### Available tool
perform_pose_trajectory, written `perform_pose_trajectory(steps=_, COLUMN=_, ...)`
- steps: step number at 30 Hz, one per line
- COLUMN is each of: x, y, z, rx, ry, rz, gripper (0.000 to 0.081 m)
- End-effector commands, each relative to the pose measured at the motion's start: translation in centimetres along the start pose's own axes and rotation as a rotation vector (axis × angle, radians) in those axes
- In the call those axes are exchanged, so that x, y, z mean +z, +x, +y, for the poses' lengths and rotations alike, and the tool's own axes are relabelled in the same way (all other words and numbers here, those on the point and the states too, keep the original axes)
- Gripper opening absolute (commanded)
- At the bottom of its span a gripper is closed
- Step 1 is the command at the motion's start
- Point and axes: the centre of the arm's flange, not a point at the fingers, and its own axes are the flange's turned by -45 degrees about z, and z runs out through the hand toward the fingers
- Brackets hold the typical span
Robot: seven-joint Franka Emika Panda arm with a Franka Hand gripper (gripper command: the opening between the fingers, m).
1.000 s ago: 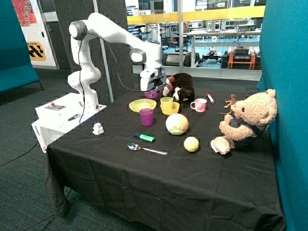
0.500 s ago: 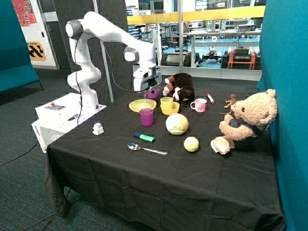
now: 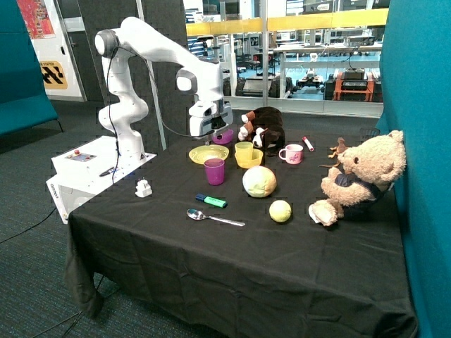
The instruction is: Match the cups with the appropriate bowls
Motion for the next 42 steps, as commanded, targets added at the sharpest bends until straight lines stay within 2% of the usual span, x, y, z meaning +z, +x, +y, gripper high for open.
perform_pose_trajectory(steps=1, x=1.2, y=0.9, z=1.8, rx=-0.011, ry=-0.0003, rz=-0.0057, gripper=0.0529)
perform_pose_trajectory(steps=11, x=3.0, y=1.6, z=2.3, rx=-0.035, ry=-0.0002, rz=-0.0057, gripper=0.0512)
perform_pose_trajectory(steps=30, x=6.1, y=2.2, z=0.6, rx=-0.097, ry=-0.0001, rz=-0.0057, gripper=0.0508)
perform_pose_trajectory(steps=39, x=7.1, y=2.1, z=0.5, rx=-0.089, ry=-0.0001, rz=-0.0057, gripper=0.0501)
perform_pose_trajectory(steps=42, x=7.7, y=2.0, z=0.6, rx=-0.085, ry=-0.0001, rz=-0.0057, gripper=0.047)
